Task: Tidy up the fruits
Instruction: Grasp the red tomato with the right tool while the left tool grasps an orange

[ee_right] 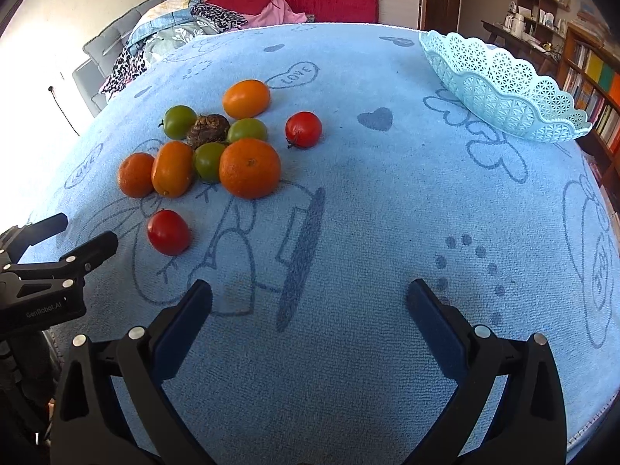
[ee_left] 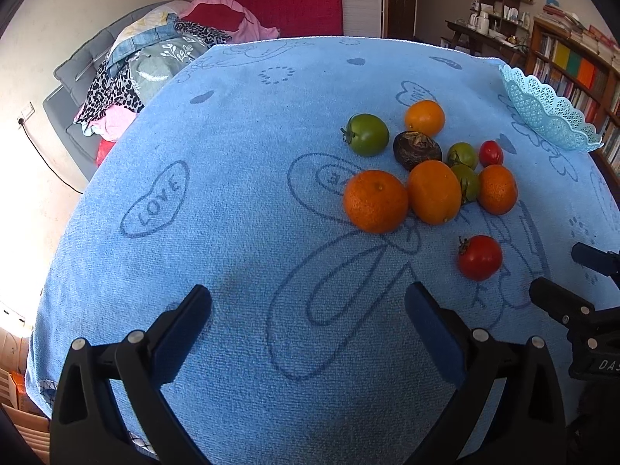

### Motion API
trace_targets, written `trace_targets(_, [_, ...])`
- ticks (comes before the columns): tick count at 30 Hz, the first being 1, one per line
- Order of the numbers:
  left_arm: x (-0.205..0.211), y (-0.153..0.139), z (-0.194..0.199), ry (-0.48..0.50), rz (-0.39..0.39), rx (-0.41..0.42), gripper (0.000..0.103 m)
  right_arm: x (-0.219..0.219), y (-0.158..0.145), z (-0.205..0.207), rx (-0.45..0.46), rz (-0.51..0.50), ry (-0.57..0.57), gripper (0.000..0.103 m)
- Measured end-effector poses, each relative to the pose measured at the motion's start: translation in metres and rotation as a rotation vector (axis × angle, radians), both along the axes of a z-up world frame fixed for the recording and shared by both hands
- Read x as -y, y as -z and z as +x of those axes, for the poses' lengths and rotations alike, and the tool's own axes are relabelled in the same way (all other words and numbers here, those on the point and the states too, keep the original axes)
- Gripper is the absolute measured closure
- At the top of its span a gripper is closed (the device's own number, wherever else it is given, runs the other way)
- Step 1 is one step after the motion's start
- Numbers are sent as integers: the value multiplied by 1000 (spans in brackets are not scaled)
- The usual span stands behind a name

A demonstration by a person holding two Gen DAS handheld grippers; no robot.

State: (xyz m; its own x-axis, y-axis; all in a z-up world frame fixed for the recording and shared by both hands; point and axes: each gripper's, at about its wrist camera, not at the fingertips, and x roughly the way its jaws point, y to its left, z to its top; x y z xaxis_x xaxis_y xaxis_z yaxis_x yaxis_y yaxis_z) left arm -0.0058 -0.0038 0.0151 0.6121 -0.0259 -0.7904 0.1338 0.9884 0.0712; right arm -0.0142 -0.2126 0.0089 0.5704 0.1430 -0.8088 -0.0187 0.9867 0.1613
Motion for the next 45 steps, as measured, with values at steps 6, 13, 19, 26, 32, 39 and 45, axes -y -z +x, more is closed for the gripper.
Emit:
trace_targets(6, [-8, -11, 4, -19, -7, 30, 5, -22, -18, 0, 63, 42, -78, 2])
trace_targets(13, [-22, -21, 5, -43, -8, 59, 5, -52, -20, 14, 54, 61, -162, 35])
trace_targets(19, [-31, -26, 6, -53, -13, 76, 5, -66, -10, 23, 19, 86, -211, 57])
trace_targets(26, [-27, -22, 9, -39, -15, 68, 5, -67, -4, 29, 8, 81, -217, 74])
trace_targets(32, [-17, -19, 14, -5, -35, 43, 9, -62, -8, 26, 17, 111, -212, 74])
trace_targets(39, [4, -13, 28, 71, -111, -29, 35, -41, -17, 17, 40, 141, -173, 74])
trace_targets(45, [20, -4, 42, 127, -152, -87, 60, -20, -22, 12, 57, 157, -131, 74])
